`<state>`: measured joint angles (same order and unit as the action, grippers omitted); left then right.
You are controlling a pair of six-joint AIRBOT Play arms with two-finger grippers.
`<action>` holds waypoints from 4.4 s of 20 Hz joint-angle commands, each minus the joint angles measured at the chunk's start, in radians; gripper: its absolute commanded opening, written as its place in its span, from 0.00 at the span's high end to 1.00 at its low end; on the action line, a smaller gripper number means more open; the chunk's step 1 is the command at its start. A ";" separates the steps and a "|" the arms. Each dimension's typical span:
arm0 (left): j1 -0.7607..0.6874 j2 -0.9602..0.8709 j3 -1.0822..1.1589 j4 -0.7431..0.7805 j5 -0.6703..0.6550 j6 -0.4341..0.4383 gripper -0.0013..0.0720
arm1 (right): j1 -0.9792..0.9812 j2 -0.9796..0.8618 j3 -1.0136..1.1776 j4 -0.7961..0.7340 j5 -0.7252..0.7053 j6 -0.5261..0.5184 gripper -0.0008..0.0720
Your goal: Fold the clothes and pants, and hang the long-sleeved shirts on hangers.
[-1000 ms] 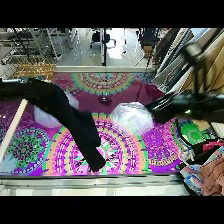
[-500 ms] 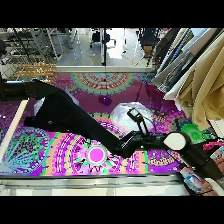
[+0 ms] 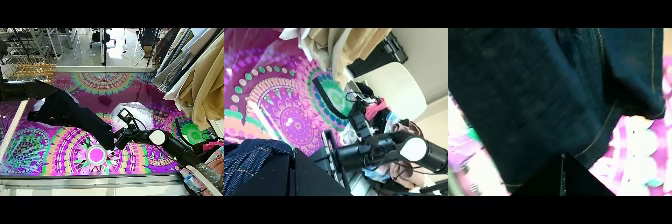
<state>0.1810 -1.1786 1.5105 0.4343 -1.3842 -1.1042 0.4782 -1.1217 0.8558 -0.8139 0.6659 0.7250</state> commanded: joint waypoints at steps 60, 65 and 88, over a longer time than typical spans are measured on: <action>-0.234 -0.066 -0.602 -0.095 0.798 -0.112 0.98 | -0.360 -0.401 0.681 -0.320 0.269 0.590 0.96; -0.122 -0.509 -0.318 -0.203 0.614 -0.085 0.98 | -0.360 -0.586 0.740 -0.310 0.233 0.589 0.96; -0.058 -0.583 -0.232 0.628 -0.339 -0.086 0.97 | 0.034 -0.261 0.062 -0.052 0.909 0.454 0.93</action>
<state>0.1310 -1.7592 1.2781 0.9577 -1.7313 -1.1892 0.4858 -1.3842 0.9607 -0.9398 1.5581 1.2339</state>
